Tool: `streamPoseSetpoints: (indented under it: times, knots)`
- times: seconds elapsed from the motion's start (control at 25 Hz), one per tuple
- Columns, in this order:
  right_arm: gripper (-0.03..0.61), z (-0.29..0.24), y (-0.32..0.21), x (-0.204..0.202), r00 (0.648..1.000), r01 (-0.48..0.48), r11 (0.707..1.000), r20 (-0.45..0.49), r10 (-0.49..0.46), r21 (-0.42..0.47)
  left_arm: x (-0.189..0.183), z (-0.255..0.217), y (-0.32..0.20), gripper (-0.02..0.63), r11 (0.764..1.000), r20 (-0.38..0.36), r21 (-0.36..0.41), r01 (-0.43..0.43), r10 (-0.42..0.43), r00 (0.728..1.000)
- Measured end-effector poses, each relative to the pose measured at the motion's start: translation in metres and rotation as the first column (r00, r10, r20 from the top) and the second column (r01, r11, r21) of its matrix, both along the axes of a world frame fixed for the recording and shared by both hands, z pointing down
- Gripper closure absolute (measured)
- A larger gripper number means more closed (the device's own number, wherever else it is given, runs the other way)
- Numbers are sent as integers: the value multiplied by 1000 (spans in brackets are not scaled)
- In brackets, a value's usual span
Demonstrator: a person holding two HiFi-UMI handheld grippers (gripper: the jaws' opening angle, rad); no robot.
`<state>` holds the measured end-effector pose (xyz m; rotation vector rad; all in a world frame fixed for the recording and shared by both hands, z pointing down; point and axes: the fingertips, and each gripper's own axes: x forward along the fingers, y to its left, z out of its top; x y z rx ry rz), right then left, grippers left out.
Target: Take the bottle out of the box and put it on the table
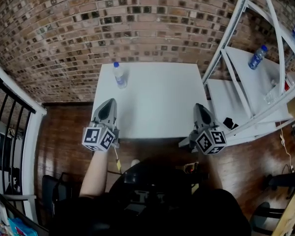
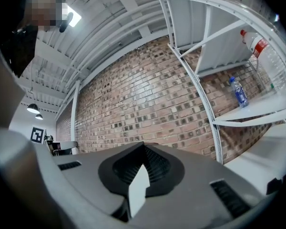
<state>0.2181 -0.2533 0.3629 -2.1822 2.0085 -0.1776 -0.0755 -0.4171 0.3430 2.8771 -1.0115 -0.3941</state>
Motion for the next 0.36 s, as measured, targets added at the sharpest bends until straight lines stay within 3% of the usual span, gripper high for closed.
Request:
streamPoseSetpoints:
  times: [0.36]
  knots:
    - [578, -2, -8, -1, 1000, 7, 1000, -8, -7, -1, -8, -1, -8, 620, 1000, -14, -5, 10, -10, 1000]
